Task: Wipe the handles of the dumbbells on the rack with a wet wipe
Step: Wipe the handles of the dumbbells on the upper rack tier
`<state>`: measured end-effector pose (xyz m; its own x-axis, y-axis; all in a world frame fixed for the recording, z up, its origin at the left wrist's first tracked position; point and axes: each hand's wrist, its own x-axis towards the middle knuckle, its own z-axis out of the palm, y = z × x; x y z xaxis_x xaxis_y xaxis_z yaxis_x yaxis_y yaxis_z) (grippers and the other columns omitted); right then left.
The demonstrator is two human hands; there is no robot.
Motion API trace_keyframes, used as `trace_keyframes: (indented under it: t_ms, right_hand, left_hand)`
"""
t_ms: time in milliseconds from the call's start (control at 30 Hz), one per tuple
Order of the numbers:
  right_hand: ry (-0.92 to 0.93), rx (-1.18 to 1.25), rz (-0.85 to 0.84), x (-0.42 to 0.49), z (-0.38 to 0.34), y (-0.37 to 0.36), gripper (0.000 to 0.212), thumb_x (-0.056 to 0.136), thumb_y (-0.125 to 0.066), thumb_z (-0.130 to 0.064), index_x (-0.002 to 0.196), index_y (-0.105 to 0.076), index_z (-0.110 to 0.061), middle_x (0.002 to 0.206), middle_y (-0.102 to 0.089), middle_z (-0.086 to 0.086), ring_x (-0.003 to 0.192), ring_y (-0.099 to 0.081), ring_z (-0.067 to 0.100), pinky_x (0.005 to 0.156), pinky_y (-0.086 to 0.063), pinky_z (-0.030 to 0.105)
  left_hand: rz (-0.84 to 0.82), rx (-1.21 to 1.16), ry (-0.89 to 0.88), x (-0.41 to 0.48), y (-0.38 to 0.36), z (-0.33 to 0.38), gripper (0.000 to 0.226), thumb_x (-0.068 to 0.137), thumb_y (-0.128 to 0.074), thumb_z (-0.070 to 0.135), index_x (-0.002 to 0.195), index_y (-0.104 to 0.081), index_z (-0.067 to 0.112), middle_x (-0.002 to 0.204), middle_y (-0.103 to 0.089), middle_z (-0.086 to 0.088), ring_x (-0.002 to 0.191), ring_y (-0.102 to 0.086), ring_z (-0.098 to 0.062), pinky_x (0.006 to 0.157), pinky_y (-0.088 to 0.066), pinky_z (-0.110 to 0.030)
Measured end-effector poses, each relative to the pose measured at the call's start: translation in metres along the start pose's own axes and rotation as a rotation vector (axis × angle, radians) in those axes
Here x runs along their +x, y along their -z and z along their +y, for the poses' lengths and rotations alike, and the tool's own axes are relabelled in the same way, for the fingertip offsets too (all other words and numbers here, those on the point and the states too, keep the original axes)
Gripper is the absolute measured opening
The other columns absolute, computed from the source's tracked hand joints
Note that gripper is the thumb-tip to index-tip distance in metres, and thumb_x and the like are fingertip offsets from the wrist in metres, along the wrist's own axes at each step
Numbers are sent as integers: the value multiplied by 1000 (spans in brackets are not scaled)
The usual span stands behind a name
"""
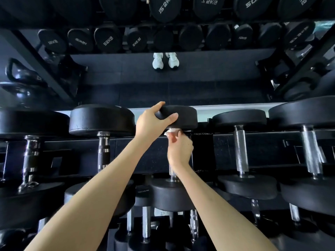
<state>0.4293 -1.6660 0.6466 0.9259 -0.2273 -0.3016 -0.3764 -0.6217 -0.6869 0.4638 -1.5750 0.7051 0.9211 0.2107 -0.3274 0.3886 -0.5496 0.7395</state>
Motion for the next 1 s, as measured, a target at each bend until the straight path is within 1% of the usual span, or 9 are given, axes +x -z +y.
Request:
trace_keyframes:
  t_ms: [133,200,300,367,467,567,767,900,1000]
  right_hand:
    - [-107,410,-243,18,12,23,22,86,-67,-29,77,-66,-9,76,-66,0,77,-60,15,65,-45,18]
    - [-241,660,-467,28,17,34,13,84,-69,-23,92,-68,-12,95,-71,2,95,-64,18,86,-52,27]
    - [-275,665,-679,32,29,40,35,81,-70,-30,113,-65,-16,119,-66,5,111,-59,22,91,-50,39]
    - [-245,604,-700,26,36,39,29,77,-72,-31,103,-68,-18,117,-66,10,106,-60,22,96,-47,42]
    - [-221,481,-694,8,47,42,9,83,-70,-17,88,-66,-12,83,-67,2,77,-54,12,72,-45,25]
    - [-187,308,-735,-8,59,48,9,83,-69,-17,89,-66,-12,95,-69,7,85,-62,13,81,-46,24]
    - [-176,252,-671,-19,53,49,25,84,-68,-28,95,-67,-5,84,-64,0,77,-57,9,63,-40,11]
    - [-410,510,-632,-22,51,44,41,91,-48,-53,107,-62,-18,99,-66,-4,96,-58,9,90,-39,24]
    - [-421,540,-533,-21,54,35,34,90,-56,-45,101,-68,-16,105,-68,2,97,-59,14,92,-41,28]
  left_hand:
    - [6,4,-8,0,1,0,63,81,-65,51,139,-44,33,135,-53,8,121,-50,-14,85,-36,-20]
    - [7,8,-11,-2,1,1,63,82,-65,51,138,-45,32,134,-53,7,119,-51,-14,84,-36,-20]
    - [0,-10,-13,-2,2,2,62,81,-66,50,136,-47,30,131,-55,7,116,-52,-14,82,-38,-21]
    - [1,-31,-9,-3,3,3,61,80,-68,49,135,-50,29,128,-56,7,114,-54,-14,82,-39,-21]
    - [-3,-50,-3,-3,4,4,61,79,-69,48,134,-51,28,129,-56,7,113,-54,-12,80,-39,-20]
    - [-2,-64,-6,-3,3,4,61,79,-69,47,134,-51,27,131,-56,6,114,-53,-12,80,-38,-20]
    - [-13,-66,-4,-3,4,5,62,80,-68,47,136,-49,28,133,-54,6,117,-51,-12,81,-36,-20]
    - [-12,-79,2,-4,4,4,63,80,-68,47,137,-48,28,134,-54,6,120,-50,-12,82,-36,-20]
    - [-5,-72,5,-4,3,4,63,80,-68,48,136,-48,29,133,-54,7,120,-50,-13,83,-36,-21]
